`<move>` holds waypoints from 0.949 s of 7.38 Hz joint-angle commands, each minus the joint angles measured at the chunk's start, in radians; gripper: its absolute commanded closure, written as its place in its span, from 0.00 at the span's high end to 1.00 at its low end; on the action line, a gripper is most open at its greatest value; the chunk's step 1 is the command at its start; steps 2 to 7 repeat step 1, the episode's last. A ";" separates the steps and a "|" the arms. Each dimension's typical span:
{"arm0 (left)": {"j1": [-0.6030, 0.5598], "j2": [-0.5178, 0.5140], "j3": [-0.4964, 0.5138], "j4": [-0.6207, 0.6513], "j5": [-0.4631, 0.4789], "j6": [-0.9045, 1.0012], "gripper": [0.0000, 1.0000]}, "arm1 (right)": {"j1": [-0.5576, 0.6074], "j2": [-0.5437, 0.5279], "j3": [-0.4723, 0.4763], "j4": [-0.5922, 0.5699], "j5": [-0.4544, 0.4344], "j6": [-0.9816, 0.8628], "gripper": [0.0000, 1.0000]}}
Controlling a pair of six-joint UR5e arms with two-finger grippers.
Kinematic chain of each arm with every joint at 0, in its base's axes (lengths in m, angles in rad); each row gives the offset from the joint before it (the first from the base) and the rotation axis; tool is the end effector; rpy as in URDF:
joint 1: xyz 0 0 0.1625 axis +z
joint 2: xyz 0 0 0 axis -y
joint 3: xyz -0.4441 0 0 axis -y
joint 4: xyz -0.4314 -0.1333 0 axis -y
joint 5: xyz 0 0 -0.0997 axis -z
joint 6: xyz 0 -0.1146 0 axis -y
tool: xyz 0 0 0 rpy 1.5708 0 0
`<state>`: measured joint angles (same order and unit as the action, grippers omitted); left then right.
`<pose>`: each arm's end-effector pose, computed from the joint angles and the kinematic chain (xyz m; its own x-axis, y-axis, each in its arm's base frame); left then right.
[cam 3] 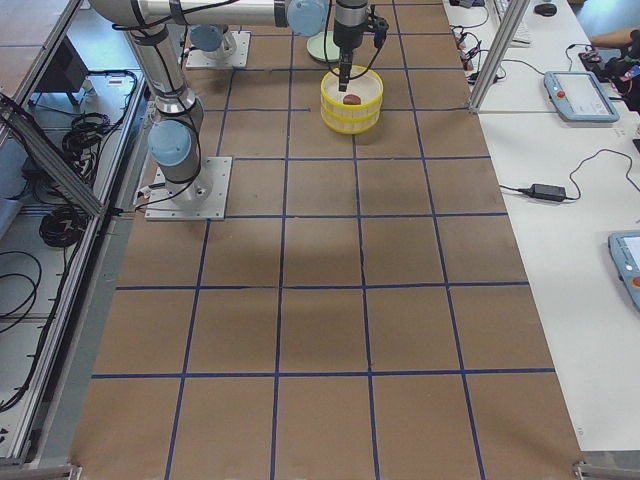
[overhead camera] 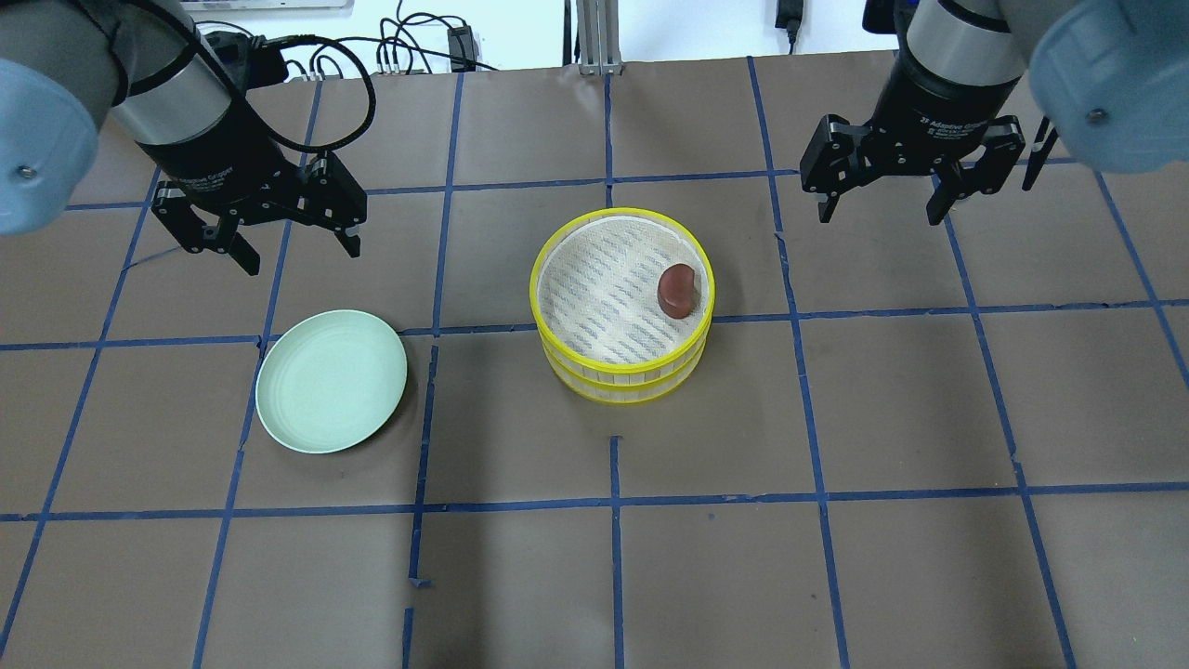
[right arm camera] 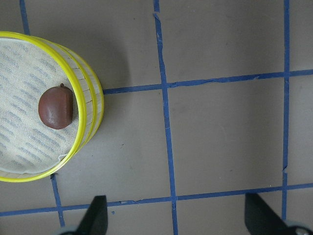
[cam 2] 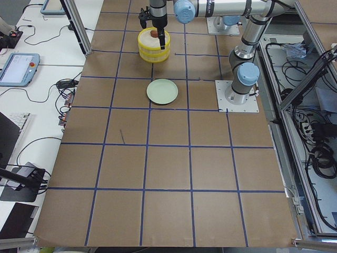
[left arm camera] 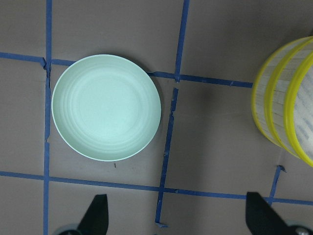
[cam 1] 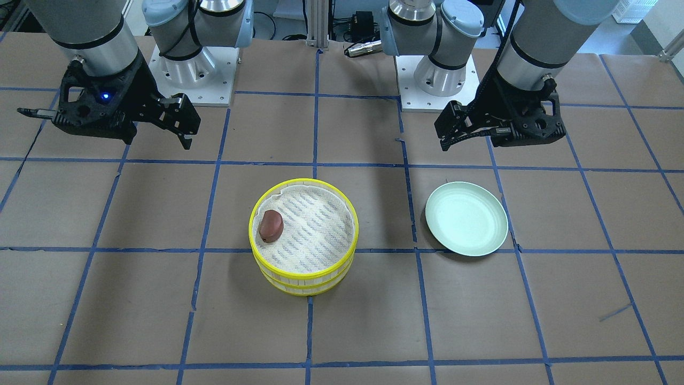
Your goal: Place buns in different layers of steamer
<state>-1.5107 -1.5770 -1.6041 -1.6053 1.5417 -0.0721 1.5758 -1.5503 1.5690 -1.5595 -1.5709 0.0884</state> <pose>-0.1049 -0.5320 0.4679 -0.9907 -0.1337 0.0236 -0.1316 0.9884 0.0758 0.1360 -0.5360 0.4809 -0.9965 0.0833 0.0028 0.0833 0.9961 0.0299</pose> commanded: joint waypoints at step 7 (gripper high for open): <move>-0.003 0.000 0.000 0.002 -0.002 0.000 1.00 | 0.000 0.001 0.003 0.004 0.002 -0.002 1.00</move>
